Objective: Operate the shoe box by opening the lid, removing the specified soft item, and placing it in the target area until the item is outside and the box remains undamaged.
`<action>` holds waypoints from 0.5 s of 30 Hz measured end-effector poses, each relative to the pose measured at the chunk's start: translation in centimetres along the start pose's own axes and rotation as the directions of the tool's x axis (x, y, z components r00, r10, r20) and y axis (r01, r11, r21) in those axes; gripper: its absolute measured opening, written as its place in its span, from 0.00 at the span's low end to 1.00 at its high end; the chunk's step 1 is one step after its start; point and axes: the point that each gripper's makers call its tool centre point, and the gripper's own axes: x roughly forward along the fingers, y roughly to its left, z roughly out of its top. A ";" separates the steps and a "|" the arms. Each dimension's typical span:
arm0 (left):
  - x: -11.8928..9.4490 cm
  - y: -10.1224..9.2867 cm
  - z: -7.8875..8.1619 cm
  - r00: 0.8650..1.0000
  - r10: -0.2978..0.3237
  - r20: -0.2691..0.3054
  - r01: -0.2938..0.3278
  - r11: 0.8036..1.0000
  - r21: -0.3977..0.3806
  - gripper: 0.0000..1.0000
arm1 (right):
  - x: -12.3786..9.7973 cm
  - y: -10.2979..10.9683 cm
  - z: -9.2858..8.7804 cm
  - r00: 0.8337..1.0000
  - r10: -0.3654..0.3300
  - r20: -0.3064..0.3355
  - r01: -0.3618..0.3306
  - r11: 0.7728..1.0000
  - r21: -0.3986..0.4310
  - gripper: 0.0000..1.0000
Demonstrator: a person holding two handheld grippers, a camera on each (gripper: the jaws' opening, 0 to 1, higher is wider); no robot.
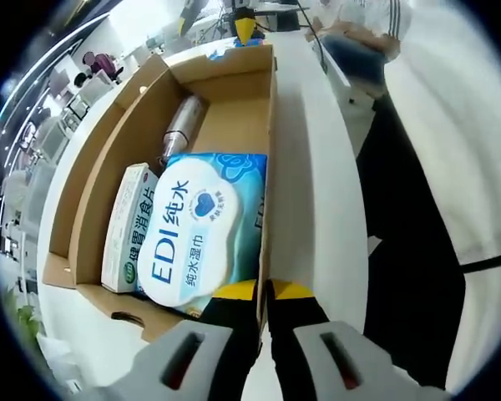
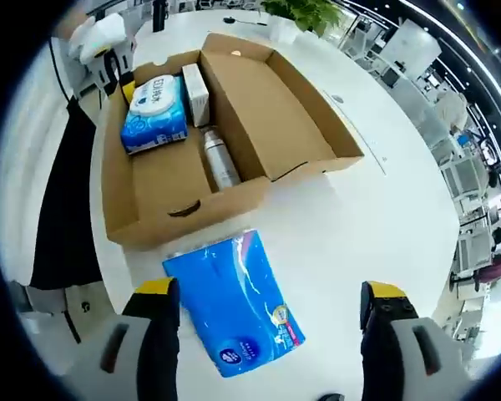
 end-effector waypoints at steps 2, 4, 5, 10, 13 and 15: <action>0.0 0.0 0.0 1.000 0.002 0.000 -0.002 1.000 -0.002 0.03 | 0.0 -0.1 -0.2 1.000 -0.008 0.017 0.008 1.000 0.018 0.85; 0.1 0.0 -0.1 1.000 0.004 0.000 -0.004 1.000 -0.002 0.03 | -0.5 0.0 -0.2 0.999 -0.022 0.030 0.020 0.998 0.057 0.84; 0.1 0.0 -0.1 1.000 0.004 0.000 -0.004 1.000 -0.003 0.04 | -0.8 -0.1 -0.1 0.999 -0.031 0.038 0.028 0.997 0.068 0.82; 0.0 0.0 -0.1 1.000 0.004 0.000 -0.004 1.000 -0.003 0.04 | -2.3 0.2 0.7 0.994 -0.052 0.093 0.039 0.990 0.139 0.73; 0.0 0.0 0.0 1.000 0.004 0.000 -0.004 1.000 -0.001 0.04 | -3.0 0.6 1.0 0.992 -0.074 0.102 0.059 0.989 0.136 0.68; 0.0 0.0 0.0 1.000 0.003 0.000 -0.003 1.000 0.000 0.04 | -3.0 0.9 1.1 0.992 -0.080 0.102 0.068 0.991 0.117 0.65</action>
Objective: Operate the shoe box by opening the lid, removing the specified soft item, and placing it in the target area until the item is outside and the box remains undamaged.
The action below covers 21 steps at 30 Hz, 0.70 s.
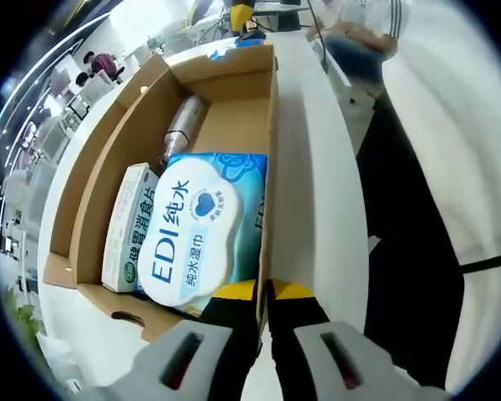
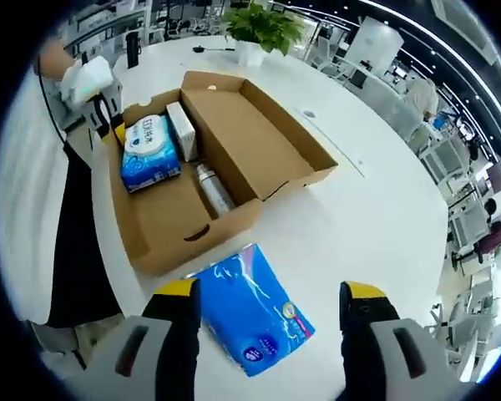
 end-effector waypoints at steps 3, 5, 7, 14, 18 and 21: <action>0.1 0.0 0.0 1.000 0.001 0.000 -0.001 1.000 0.000 0.04 | -0.1 0.4 0.3 1.000 -0.023 -0.003 0.023 0.999 -0.040 0.64; 0.1 0.0 -0.1 1.000 0.000 0.000 0.000 1.000 0.000 0.04 | -0.2 0.7 0.4 0.999 -0.032 -0.008 0.032 0.998 -0.055 0.63; 0.1 0.0 -0.1 1.000 0.000 0.000 0.000 1.000 -0.001 0.04 | -0.4 0.6 0.8 0.998 -0.058 0.000 0.058 0.995 -0.082 0.61; 0.2 0.0 -0.2 1.000 0.000 0.000 0.000 1.000 -0.001 0.04 | -1.1 0.7 1.0 0.990 -0.140 -0.004 0.139 0.988 -0.072 0.56; 0.2 0.0 -0.2 1.000 0.000 0.001 0.000 1.000 0.001 0.04 | -1.8 1.2 2.3 0.988 -0.154 0.027 0.155 0.987 -0.049 0.55; 0.2 0.0 -0.2 1.000 0.000 0.001 0.000 1.000 0.001 0.04 | -2.3 1.7 4.0 0.983 -0.171 0.070 0.177 0.981 -0.082 0.50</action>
